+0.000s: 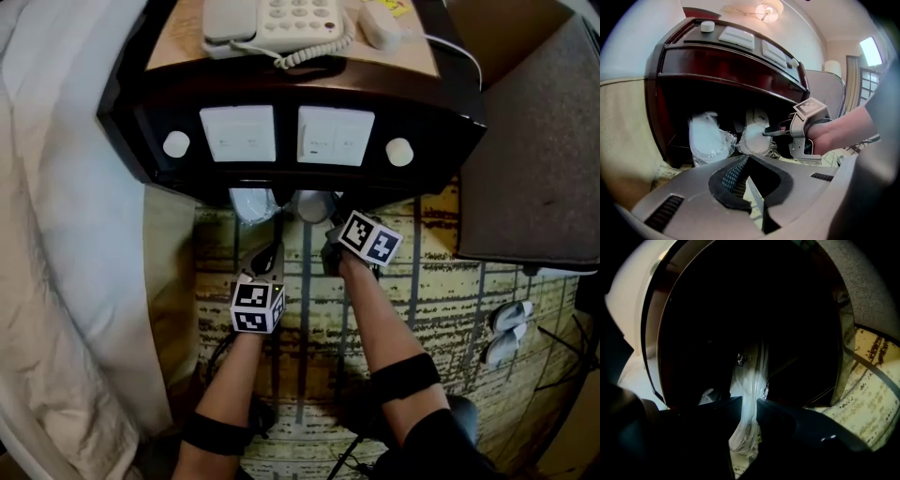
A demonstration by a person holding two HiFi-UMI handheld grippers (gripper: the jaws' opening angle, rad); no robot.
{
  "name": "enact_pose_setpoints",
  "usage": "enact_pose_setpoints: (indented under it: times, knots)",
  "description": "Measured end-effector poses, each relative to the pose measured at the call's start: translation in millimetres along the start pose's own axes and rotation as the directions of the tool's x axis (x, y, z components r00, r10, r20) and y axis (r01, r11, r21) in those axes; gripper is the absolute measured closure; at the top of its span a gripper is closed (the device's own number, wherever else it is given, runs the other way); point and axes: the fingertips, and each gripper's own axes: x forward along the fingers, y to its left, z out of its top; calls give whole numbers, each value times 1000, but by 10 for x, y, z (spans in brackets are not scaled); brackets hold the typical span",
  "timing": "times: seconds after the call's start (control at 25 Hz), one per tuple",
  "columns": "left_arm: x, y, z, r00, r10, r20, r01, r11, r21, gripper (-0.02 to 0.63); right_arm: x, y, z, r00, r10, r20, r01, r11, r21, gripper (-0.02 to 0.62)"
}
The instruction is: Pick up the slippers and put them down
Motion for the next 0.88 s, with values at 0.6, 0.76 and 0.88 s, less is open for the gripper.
enact_pose_setpoints:
  times: [0.6,0.76,0.88]
  knots:
    - [-51,94,3,999,32,11,-32,999,-15,606,-114,-215,303,953,-262,148,291,929,-229,362]
    - [-208,13,71,999,33,-7,-33,999,-39,606,-403,-160,392,932,-320,168,358,885,-297,342]
    - [-501,-115,242,999,27,-34,-28,998,-49,606,-737,86,318,946,-308,102,324,868,-376,354]
